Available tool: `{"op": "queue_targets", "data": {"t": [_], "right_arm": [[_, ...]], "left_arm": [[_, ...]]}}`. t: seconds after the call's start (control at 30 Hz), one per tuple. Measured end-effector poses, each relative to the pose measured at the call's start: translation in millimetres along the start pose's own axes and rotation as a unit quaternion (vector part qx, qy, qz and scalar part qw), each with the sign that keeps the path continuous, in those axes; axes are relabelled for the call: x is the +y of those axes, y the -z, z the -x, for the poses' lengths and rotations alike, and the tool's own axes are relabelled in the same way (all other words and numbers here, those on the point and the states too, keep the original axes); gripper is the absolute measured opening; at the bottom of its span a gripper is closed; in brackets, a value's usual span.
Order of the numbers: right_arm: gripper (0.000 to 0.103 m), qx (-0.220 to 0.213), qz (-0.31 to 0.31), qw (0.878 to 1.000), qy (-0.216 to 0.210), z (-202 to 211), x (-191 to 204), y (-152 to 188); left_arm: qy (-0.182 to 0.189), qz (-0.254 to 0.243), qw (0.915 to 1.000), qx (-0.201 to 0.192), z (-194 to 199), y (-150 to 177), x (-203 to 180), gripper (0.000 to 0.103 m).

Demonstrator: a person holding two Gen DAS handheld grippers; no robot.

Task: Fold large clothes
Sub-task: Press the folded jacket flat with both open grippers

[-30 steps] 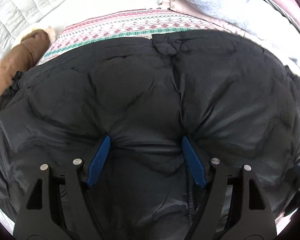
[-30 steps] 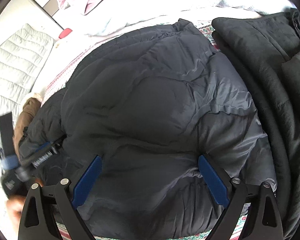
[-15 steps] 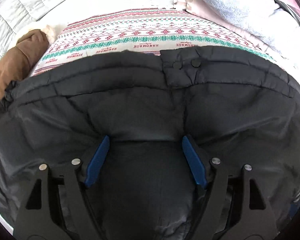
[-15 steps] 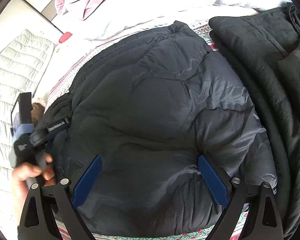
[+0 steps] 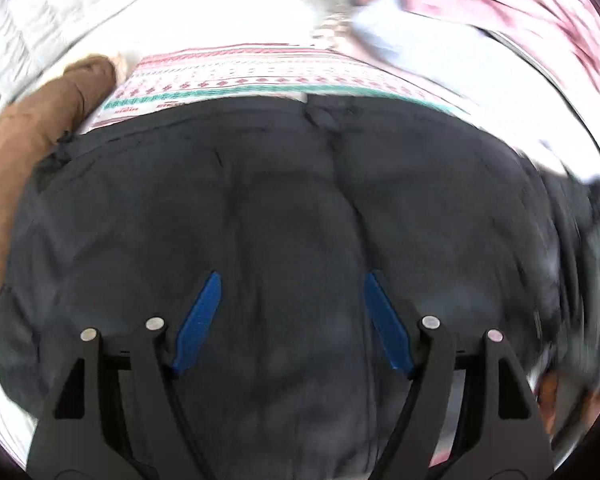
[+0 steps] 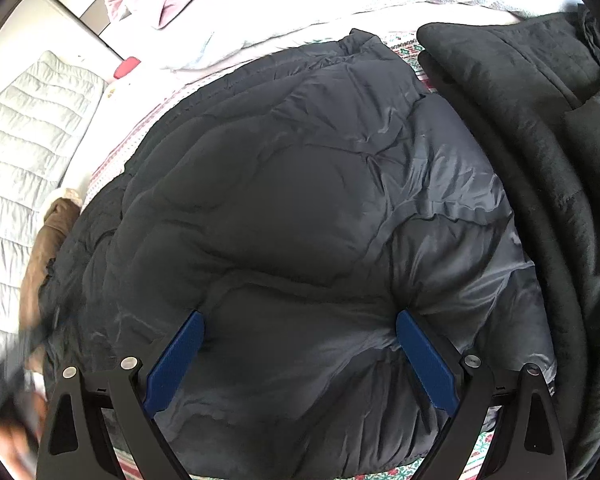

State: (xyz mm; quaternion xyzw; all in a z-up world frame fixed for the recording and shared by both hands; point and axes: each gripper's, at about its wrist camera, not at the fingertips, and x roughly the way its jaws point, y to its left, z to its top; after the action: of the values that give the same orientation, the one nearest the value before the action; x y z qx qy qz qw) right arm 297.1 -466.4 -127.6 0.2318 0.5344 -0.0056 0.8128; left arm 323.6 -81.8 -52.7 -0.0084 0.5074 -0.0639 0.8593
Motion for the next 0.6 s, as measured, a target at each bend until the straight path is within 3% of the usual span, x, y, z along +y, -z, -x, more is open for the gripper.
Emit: {"op": "queue_targets", "data": {"t": [0.1,0.23,0.37,0.5,0.6], "right_arm": [[0.100,-0.001,0.005,1.000,0.002,-4,6,1],[0.103,-0.002,0.016,1.000,0.007,-12,11,2],[0.102,-0.010,0.016,1.000,0.005,-8,14,6],[0.102,-0.043,-0.025,0.998,-0.048,28,-1,22],[0.102,-0.052,-0.022,0.996,-0.069,50,-12,40]], "left_arm": [[-0.004,-0.063,0.9980,-0.004,12,47,-18,0.075],[-0.041,-0.115,0.9925,-0.001,-12,79,-30,0.076],[-0.038,-0.096,0.9946,0.000,-24,79,-27,0.076],[-0.032,-0.100,0.9944,-0.003,-19,80,-24,0.076],[-0.022,-0.096,0.9951,0.002,-10,79,-26,0.076]]}}
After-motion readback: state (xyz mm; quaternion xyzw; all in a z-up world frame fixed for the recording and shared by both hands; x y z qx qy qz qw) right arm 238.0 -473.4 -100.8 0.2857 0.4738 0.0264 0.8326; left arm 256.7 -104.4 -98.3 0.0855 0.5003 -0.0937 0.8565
